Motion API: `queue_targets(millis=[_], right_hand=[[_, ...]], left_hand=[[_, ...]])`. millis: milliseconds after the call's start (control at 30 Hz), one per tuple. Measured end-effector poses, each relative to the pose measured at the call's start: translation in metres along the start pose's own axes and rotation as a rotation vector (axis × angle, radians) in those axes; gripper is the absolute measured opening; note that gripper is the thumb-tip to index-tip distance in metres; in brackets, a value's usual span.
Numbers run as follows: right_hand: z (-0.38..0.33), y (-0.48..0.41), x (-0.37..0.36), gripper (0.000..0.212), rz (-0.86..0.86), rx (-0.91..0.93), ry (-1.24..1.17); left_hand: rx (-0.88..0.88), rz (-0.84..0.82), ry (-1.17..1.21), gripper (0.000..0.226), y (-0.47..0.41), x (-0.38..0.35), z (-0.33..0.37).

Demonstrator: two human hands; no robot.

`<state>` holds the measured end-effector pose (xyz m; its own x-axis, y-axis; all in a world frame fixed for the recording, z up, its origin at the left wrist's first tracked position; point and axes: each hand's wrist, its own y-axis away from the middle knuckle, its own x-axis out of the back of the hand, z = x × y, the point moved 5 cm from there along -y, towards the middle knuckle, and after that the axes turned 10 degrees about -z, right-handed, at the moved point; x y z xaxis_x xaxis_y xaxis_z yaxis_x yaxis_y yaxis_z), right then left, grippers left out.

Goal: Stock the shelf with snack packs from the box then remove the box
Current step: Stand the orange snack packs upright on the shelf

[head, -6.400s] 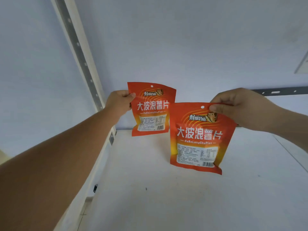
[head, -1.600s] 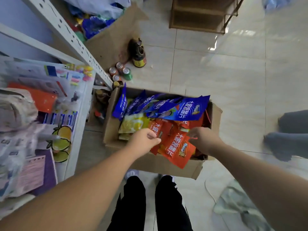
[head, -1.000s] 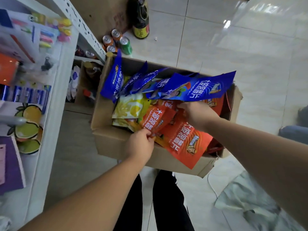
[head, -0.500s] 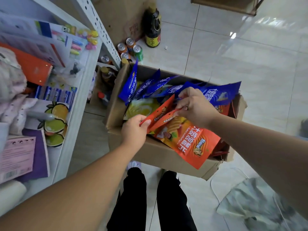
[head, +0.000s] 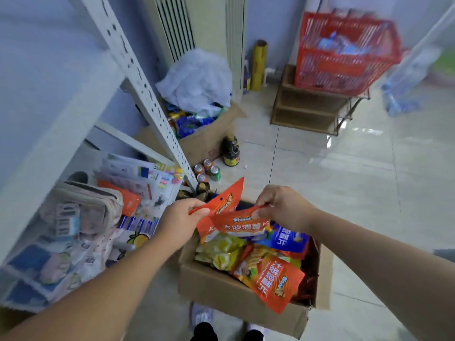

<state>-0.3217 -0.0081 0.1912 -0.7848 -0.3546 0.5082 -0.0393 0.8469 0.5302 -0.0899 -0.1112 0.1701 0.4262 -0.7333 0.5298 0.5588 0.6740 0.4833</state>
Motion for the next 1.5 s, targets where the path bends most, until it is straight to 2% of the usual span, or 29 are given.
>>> queue_targets(millis=[100,233,400,600,733,1033,1133,1500], right_hand=[[-0.045,0.025,0.059,0.01,0.074,0.033,-0.014],[-0.104,0.059,0.122,0.011,0.116,0.081,0.011],[-0.18,0.1,0.181,0.011,0.183,0.214,0.061],[-0.269,0.144,0.216,0.011,0.187,0.378,0.09],[-0.335,0.165,0.213,0.019,0.135,0.479,0.109],[-0.499,0.203,0.136,0.018,-0.002,0.756,0.179],[-0.548,0.222,0.091,0.026,-0.06,0.839,0.196],[-0.666,0.311,-0.149,0.022,-0.298,0.999,0.232]], left_hand=[[-0.042,0.043,-0.01,0.004,0.016,0.053,0.053],[-0.067,0.115,0.011,0.022,0.05,0.113,0.109],[-0.148,0.246,0.037,0.017,0.098,0.176,0.169],[-0.242,0.35,0.088,0.009,0.173,0.239,0.219],[-0.237,0.46,0.087,0.009,0.243,0.28,0.23],[-0.173,0.747,0.037,0.007,0.44,0.353,0.201],[-0.143,0.799,0.04,0.006,0.509,0.36,0.178],[0.022,0.999,0.131,0.005,0.759,0.31,0.047]])
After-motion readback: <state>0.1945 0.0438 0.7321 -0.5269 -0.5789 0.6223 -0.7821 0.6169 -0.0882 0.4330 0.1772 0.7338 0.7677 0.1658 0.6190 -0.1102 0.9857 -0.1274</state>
